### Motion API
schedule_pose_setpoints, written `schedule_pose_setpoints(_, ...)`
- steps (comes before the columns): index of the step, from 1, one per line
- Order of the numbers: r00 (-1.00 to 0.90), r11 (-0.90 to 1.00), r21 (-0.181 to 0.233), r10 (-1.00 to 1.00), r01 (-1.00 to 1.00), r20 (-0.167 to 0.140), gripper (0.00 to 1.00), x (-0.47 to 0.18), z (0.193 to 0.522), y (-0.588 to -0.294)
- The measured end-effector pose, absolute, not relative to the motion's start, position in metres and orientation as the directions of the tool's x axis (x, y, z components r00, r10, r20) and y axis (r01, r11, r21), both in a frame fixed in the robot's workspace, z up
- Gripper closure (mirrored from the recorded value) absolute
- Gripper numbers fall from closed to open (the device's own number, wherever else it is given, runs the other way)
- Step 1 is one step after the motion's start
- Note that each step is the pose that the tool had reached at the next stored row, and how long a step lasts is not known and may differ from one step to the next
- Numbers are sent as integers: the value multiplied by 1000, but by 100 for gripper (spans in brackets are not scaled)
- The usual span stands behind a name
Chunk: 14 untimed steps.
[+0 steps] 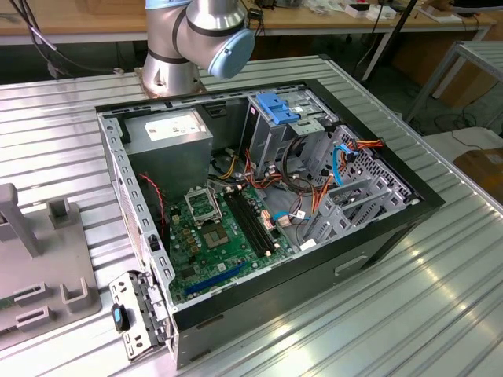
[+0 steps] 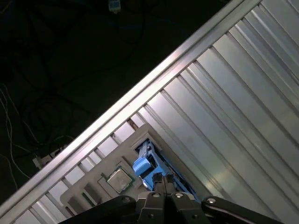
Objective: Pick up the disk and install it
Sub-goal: 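Pick up the disk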
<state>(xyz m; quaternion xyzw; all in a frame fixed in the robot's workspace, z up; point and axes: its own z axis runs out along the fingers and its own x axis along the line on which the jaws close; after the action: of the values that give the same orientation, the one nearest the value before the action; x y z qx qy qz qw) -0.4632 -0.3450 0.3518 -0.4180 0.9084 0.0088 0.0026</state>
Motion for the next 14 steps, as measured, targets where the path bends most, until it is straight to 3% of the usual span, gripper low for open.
schedule_pose_setpoints(14,-287,287,14,-958,-958,-12,89,-463,352,-345)
